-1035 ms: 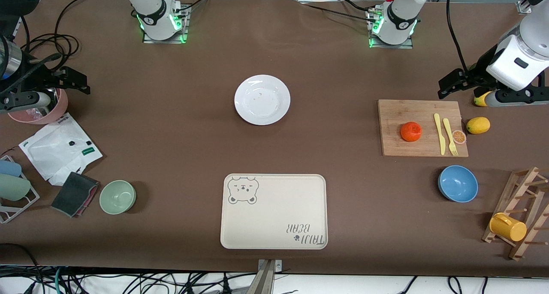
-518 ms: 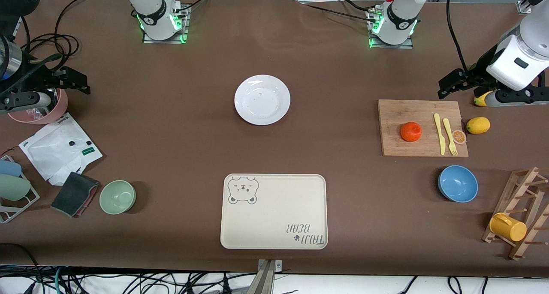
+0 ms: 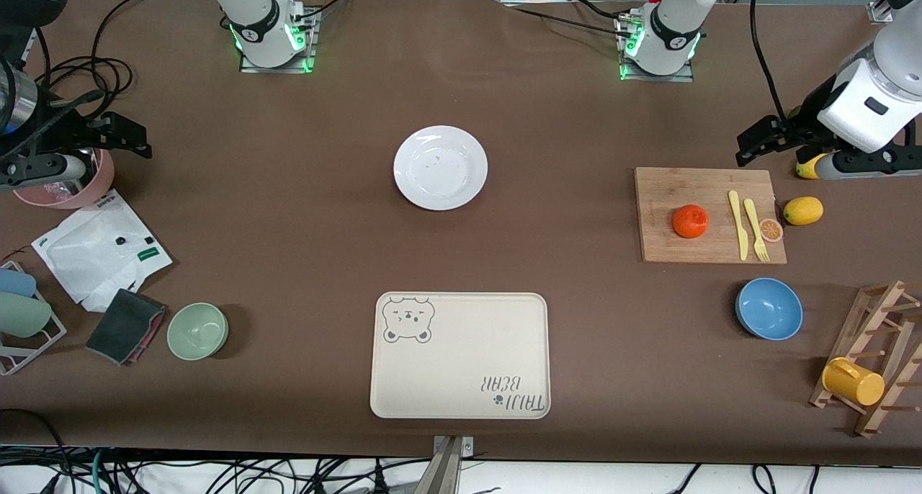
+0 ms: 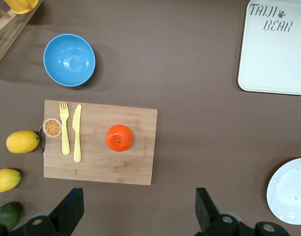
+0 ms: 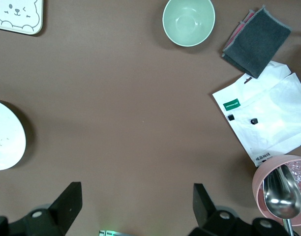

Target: Place orange and plate with both arms

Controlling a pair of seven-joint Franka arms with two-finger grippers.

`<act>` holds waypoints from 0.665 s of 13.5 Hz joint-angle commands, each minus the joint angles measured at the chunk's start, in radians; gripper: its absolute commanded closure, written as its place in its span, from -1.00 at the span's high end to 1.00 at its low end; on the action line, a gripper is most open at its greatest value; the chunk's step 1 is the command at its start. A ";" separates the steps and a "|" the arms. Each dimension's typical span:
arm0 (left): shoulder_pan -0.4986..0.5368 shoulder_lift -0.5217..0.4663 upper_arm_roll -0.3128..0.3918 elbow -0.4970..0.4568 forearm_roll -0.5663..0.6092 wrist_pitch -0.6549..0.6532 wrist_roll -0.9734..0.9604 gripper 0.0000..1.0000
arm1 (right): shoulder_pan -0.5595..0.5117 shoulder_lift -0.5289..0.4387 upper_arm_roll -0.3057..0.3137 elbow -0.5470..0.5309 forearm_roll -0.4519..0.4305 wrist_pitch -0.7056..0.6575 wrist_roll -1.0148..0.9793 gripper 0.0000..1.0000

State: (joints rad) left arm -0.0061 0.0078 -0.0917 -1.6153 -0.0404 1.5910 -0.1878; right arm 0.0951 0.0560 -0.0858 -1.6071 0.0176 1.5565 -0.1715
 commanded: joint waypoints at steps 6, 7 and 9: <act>0.002 0.020 0.003 0.032 0.022 -0.023 0.019 1.00 | -0.001 -0.015 0.008 -0.020 -0.016 0.010 0.001 1.00; 0.003 0.030 0.003 0.032 0.022 -0.025 0.019 1.00 | -0.001 -0.015 0.008 -0.020 -0.016 0.010 0.001 1.00; 0.006 0.049 0.006 0.031 0.022 -0.042 0.018 1.00 | -0.001 -0.015 0.008 -0.022 -0.016 0.010 0.001 1.00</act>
State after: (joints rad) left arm -0.0020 0.0228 -0.0901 -1.6154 -0.0404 1.5832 -0.1878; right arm 0.0951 0.0561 -0.0853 -1.6100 0.0175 1.5566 -0.1715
